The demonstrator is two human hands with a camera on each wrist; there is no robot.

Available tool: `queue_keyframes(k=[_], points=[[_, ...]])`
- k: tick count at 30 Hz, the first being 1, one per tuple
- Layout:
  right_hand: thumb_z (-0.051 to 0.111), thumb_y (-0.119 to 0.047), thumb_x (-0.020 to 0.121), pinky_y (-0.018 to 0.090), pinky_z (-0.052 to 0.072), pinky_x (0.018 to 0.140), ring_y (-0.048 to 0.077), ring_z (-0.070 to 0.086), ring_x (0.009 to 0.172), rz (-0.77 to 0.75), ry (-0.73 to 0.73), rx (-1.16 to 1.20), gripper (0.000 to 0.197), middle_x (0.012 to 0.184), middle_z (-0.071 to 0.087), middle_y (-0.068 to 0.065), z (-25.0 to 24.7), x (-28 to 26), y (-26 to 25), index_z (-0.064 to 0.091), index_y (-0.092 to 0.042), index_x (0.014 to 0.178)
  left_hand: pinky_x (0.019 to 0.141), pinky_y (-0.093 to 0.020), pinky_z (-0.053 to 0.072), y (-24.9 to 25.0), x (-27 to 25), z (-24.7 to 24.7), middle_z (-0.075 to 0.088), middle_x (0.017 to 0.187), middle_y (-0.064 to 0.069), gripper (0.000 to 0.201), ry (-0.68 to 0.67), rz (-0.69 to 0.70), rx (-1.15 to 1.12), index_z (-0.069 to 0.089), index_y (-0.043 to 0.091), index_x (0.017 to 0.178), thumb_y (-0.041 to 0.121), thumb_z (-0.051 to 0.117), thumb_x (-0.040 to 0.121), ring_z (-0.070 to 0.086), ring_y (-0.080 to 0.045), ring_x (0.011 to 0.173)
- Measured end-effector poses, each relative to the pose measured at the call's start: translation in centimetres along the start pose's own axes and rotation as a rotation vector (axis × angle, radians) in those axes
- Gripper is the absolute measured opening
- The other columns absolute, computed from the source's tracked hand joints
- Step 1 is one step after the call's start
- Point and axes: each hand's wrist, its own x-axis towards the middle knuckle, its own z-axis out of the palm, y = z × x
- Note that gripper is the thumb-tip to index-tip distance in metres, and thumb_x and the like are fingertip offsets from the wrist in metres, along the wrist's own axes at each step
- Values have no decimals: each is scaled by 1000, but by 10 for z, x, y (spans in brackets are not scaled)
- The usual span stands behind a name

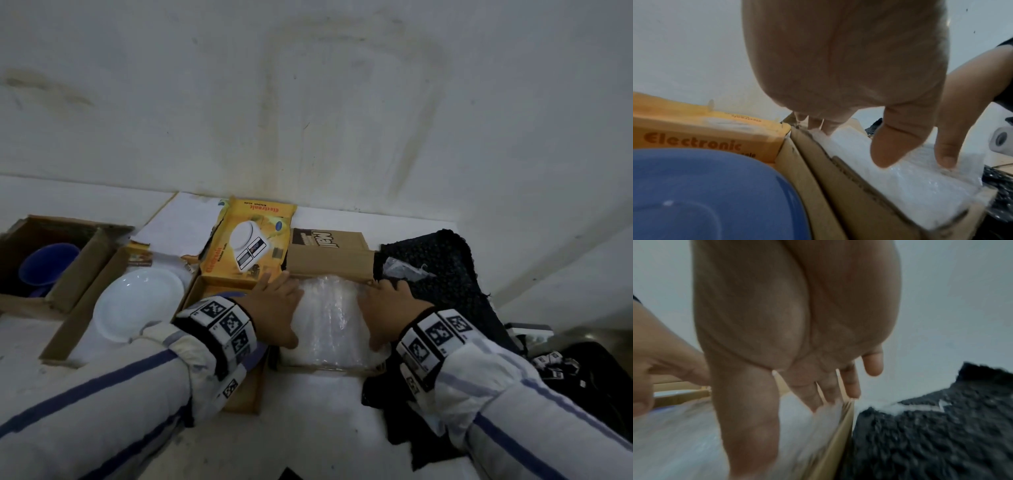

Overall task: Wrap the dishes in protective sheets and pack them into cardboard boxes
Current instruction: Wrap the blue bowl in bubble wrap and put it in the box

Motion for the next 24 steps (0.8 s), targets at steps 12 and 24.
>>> queue_keyframes(k=[12,24], points=[[58,-49,81,66,-10,108,35,-9,145,39,27,-113,89,159,9,5,18,1,-12,14,-14,151,112,-63,-9,24,5,10,5,159,-12,87,37,-140,230,3,12,151,42,52,86,-5,-36,146],[64,-45,79,66,-6,110,36,-5,145,15,-46,-201,84,157,16,12,5,-4,-8,29,-7,146,111,-62,-9,23,7,11,5,159,-10,90,18,-157,217,3,15,151,43,56,83,-7,-34,146]])
